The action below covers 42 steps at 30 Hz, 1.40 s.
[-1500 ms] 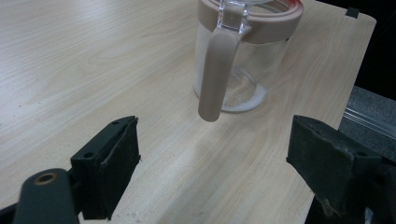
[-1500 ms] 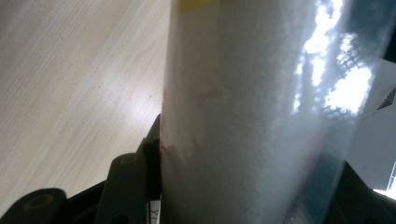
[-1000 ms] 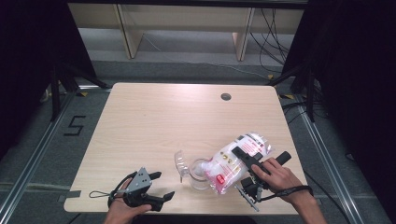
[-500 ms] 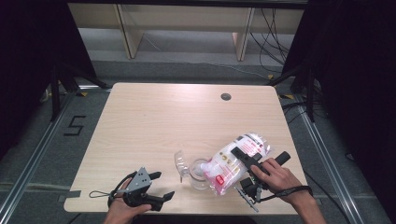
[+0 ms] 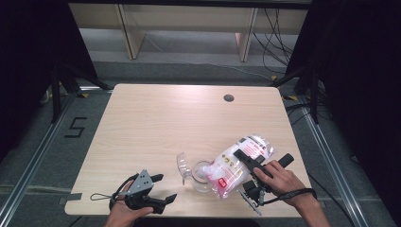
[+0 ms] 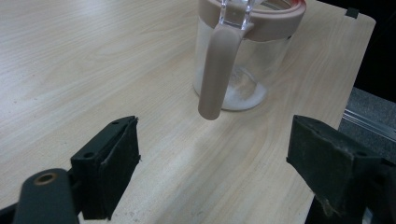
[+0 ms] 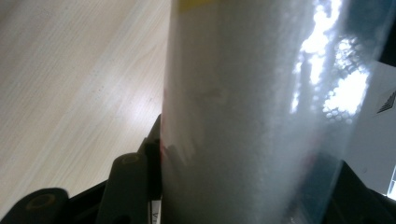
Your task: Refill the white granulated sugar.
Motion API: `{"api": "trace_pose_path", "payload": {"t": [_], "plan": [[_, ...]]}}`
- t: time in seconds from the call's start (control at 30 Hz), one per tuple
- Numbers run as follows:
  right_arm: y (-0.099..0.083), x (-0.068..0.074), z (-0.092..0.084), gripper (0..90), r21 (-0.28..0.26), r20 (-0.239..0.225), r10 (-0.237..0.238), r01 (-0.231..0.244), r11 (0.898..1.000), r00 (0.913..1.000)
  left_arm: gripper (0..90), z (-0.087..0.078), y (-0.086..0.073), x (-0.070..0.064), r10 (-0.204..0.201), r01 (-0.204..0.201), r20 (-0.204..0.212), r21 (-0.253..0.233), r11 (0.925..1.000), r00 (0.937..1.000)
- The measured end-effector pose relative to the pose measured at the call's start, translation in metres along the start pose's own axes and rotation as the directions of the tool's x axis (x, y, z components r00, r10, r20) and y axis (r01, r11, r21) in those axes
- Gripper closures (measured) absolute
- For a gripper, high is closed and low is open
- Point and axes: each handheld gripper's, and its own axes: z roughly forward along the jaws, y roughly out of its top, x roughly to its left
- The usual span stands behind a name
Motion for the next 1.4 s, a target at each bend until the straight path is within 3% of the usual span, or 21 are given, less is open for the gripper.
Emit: {"api": "trace_pose_path", "payload": {"t": [0.07, 0.13, 0.3, 0.47, 0.63, 1.4], "plan": [[0.0, 0.0022, -0.0007, 52.8, 0.009, -0.002, 0.024, -0.024, 1.0, 0.9997, 16.2, -0.0001, 0.0, -0.0001, 0.001, -0.001, -0.001, 0.001, 1.0, 1.0], [0.0001, 0.0005, -0.0004, 52.8, -0.002, 0.004, 0.0, 0.0, 1.0, 1.0, 16.2, -0.0001, 0.0, -0.0001, 0.002, -0.002, -0.003, 0.001, 1.0, 1.0], [-0.0001, -0.0001, -0.0004, 52.9, 0.0, 0.002, -0.007, 0.007, 1.0, 1.0, 16.2, -0.0002, 0.0, 0.0001, 0.003, -0.003, -0.003, 0.001, 1.0, 1.0], [-0.0003, 0.0013, -0.0008, 53.0, 0.008, -0.001, 0.008, -0.008, 1.0, 1.0, 16.2, 0.0, 0.0, -0.0002, 0.001, -0.001, -0.002, 0.001, 1.0, 1.0], [0.0009, -0.0002, -0.0008, 53.0, 0.0, 0.002, -0.013, 0.013, 1.0, 0.9999, 16.2, 0.0, -0.0001, -0.0002, 0.003, -0.003, -0.003, 0.003, 1.0, 1.0], [0.0012, -0.0007, -0.0011, 53.3, 0.001, 0.001, -0.02, 0.02, 1.0, 0.9998, 16.2, 0.0004, -0.0001, -0.0006, -0.003, 0.003, -0.002, -0.003, 1.0, 1.0]]}}
